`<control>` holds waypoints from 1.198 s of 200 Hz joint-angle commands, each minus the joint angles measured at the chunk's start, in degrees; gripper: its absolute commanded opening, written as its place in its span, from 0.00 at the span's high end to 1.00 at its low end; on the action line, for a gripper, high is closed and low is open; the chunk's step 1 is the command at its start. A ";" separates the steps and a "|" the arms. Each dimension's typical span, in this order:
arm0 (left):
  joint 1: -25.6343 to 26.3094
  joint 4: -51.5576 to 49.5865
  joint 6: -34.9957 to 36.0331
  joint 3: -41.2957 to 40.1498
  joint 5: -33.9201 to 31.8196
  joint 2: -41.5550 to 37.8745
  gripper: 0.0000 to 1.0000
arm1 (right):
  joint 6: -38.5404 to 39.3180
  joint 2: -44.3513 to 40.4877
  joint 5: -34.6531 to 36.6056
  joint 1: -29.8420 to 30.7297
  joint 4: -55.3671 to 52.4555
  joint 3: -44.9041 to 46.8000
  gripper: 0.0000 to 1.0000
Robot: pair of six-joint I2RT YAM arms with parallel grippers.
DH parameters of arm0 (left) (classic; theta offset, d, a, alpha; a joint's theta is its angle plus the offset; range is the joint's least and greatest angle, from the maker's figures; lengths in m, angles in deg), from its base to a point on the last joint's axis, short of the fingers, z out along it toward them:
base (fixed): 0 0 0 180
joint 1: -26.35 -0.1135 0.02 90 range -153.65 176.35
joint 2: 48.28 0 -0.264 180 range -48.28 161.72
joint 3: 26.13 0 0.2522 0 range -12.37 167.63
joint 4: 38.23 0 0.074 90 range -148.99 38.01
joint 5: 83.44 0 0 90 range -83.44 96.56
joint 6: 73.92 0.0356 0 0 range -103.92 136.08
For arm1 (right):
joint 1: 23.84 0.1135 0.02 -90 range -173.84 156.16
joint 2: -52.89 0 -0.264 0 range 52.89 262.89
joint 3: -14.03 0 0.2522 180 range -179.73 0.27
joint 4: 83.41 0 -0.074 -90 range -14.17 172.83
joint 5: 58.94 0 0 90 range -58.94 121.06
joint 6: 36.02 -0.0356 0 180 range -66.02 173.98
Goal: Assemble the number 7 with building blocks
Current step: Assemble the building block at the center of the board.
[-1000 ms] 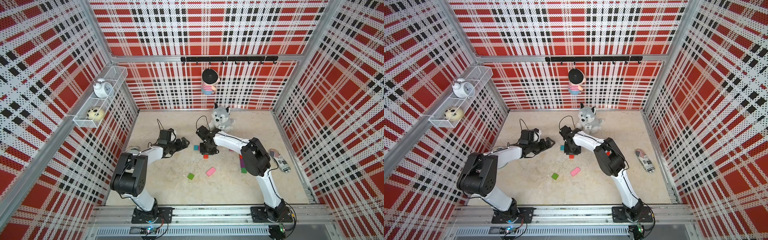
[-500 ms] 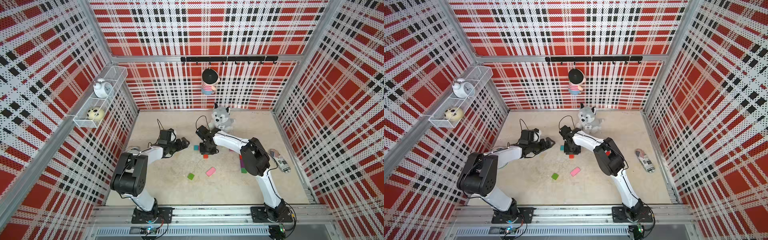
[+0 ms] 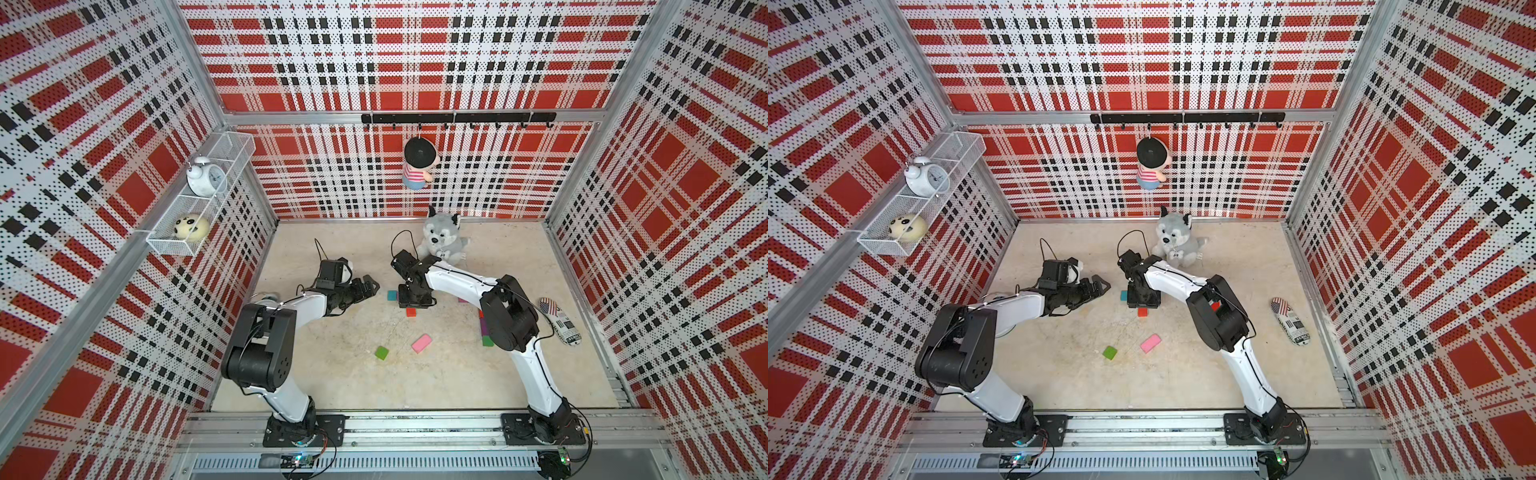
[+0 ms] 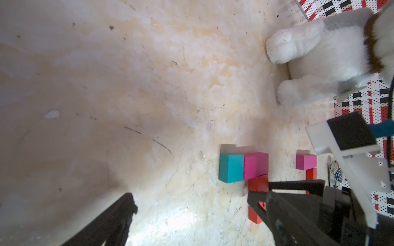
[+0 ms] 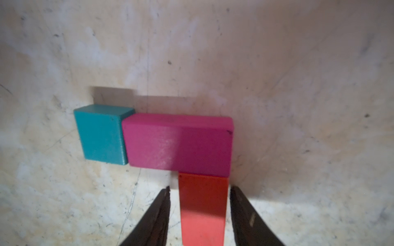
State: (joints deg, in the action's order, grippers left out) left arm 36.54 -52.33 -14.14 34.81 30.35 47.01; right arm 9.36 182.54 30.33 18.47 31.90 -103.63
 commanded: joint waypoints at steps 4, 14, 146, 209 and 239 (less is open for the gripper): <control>1.19 1.83 -0.63 1.36 0.64 1.09 0.02 | -0.60 -0.53 1.78 -0.64 -1.04 -0.07 0.47; 1.51 2.00 -0.87 1.51 0.64 1.38 0.02 | -0.69 -1.16 2.01 -0.64 -1.06 -0.03 0.46; 3.45 6.58 -5.29 3.65 2.75 4.79 0.02 | 2.08 -12.08 2.42 -1.17 13.45 9.88 0.38; 5.54 6.67 -4.78 3.27 2.84 4.51 0.02 | 8.11 -22.59 1.28 -1.09 15.76 23.97 0.38; 5.47 6.05 -4.27 3.13 2.30 4.23 0.02 | 5.08 -26.14 1.34 -0.47 13.07 27.15 0.37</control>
State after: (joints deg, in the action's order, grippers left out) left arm 42.03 -46.84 -19.45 37.43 32.73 51.22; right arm 16.03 159.76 31.62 17.66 46.37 -77.59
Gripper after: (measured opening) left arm 0.983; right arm 0.632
